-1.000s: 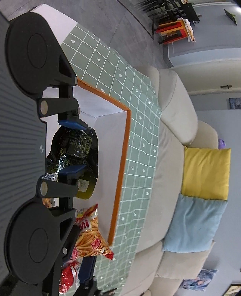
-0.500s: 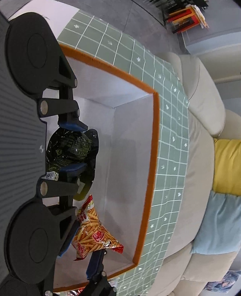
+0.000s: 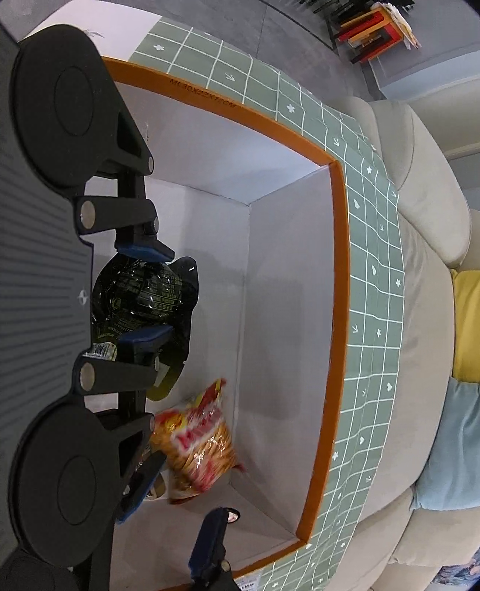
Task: Organize snacks
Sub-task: 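Open the right gripper to drop the Mimi bag while the left gripper releases the dark packet, then grasp the clear green-snack packet with the left gripper while the right gripper grasps the red cartoon bag, then lift both held packets and carry them over the orange box, then open both grippers to drop the packets into the orange box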
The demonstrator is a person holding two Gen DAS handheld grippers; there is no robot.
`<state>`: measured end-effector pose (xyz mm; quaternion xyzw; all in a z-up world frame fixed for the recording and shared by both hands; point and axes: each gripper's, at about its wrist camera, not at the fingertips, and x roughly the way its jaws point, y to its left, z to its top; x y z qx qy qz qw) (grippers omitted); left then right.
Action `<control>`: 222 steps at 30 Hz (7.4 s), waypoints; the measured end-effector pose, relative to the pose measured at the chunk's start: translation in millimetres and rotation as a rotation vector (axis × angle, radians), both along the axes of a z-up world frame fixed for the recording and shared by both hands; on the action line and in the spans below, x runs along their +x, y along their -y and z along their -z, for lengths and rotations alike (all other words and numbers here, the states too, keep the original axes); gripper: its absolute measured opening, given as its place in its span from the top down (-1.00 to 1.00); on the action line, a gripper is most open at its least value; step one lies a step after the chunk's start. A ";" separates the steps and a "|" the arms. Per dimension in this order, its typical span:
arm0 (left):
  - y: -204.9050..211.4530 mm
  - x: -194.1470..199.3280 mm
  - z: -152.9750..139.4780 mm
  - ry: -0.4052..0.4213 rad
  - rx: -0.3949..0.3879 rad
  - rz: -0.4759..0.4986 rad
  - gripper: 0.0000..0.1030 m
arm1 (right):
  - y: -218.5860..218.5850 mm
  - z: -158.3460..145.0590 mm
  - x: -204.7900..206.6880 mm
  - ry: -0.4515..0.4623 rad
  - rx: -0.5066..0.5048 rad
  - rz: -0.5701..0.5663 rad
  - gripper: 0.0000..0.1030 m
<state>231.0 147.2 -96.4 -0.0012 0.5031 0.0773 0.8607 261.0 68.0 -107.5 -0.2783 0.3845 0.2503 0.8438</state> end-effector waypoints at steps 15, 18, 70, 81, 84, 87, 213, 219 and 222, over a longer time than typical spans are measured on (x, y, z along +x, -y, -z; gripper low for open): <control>11.5 -44.7 -52.0 0.245 -0.033 -0.014 -0.25 | 38.0 -49.7 -36.7 0.105 0.140 0.046 -0.37; 21.1 -57.3 -64.4 0.320 -0.034 -0.004 -0.25 | 54.7 -60.9 -46.3 0.124 0.193 0.093 -0.37; 243.6 -30.7 -5.8 0.109 0.215 0.672 -0.31 | 257.4 26.0 -66.9 0.163 0.141 0.343 -0.37; 250.5 16.1 23.9 -0.071 0.309 0.770 -0.40 | 239.2 54.4 -14.7 0.177 0.048 0.180 -0.38; 252.8 23.1 35.1 -0.126 0.331 0.778 -0.37 | 234.5 62.3 -3.6 0.165 0.020 0.162 -0.38; 254.1 27.2 37.8 -0.138 0.352 0.759 -0.27 | 234.9 65.0 2.6 0.148 0.040 0.169 -0.32; -5.7 -57.8 -80.0 0.277 -0.148 0.056 0.30 | 79.9 -98.1 -43.2 -0.049 0.613 0.185 0.54; -18.1 -34.2 -51.5 0.173 -0.106 0.046 0.30 | 49.9 -69.8 -9.4 -0.112 0.537 0.201 0.54; -23.8 -21.7 -37.3 0.105 -0.090 0.023 0.30 | 37.5 -57.9 4.6 -0.148 0.514 0.214 0.54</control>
